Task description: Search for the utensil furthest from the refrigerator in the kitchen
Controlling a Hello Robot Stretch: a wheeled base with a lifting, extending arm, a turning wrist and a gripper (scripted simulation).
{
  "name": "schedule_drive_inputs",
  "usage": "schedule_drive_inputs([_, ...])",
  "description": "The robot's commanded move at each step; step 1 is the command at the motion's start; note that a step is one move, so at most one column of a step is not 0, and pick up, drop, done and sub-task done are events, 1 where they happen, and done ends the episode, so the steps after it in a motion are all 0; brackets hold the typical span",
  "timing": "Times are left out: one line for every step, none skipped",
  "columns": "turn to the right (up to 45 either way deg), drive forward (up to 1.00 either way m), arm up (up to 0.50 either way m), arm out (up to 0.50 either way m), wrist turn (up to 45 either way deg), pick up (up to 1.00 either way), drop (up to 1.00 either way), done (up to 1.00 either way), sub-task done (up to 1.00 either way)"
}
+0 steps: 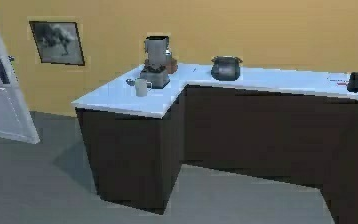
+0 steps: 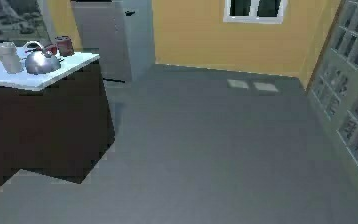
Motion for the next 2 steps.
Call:
schedule_drive_inputs([45.0,0.0,0.0,0.0,0.0,0.0,0.0,0.0,0.0])
schedule_drive_inputs([39.0,0.0,0.0,0.0,0.0,0.0,0.0,0.0,0.0])
